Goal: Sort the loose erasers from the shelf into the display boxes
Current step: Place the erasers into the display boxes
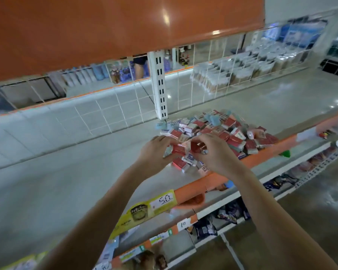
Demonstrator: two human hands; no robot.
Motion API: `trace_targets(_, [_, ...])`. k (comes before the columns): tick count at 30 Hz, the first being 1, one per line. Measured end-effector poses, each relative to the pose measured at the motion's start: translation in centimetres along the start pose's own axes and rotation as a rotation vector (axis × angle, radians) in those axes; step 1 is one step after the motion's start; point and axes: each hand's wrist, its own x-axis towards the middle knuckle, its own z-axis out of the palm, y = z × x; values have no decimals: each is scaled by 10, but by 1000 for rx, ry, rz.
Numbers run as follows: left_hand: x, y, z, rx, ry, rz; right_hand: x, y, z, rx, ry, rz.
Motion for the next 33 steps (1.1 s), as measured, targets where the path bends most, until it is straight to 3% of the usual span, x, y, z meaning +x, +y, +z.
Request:
trace_targets(8, [-45,1,-13,-331,135,-264,0,-11,8,489,-111,3])
trace_targets(16, [-71,12,-20,-727,201,-496,-9,-25,27,990,-51,288])
trace_targets(33, [-80,2,-28,-1091,214,-616,-9,-39,40,1349,-70,453])
